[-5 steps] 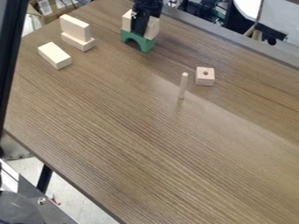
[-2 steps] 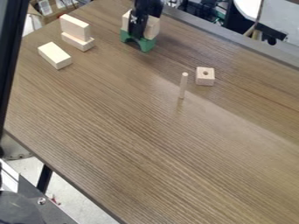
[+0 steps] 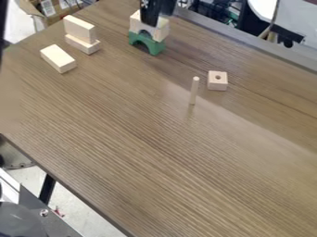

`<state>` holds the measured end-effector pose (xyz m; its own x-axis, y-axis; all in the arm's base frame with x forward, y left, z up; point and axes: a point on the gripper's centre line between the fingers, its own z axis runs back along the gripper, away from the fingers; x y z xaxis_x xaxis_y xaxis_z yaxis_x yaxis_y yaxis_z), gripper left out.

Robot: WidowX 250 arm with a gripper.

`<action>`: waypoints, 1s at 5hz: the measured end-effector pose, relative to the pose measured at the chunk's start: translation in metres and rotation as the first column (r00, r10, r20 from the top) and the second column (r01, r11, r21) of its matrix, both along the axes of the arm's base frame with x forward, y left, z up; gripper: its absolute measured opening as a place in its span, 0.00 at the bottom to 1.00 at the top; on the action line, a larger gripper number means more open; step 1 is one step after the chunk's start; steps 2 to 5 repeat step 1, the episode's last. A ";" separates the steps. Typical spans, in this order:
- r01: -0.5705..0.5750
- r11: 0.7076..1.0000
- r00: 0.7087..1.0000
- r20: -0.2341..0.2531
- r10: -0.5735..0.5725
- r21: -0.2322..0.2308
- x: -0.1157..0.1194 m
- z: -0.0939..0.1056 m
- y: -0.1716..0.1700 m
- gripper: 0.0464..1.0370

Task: Take the wood arch and put on top of the green arch

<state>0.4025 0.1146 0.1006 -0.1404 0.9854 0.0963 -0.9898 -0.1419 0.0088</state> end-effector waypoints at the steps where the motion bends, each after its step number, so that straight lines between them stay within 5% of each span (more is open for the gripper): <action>1: -0.027 0.999 0.996 0.088 0.029 -0.024 -0.010 0.034 0.008 0.96; 5: -0.027 0.999 0.996 0.088 0.029 -0.024 -0.010 0.034 0.008 0.96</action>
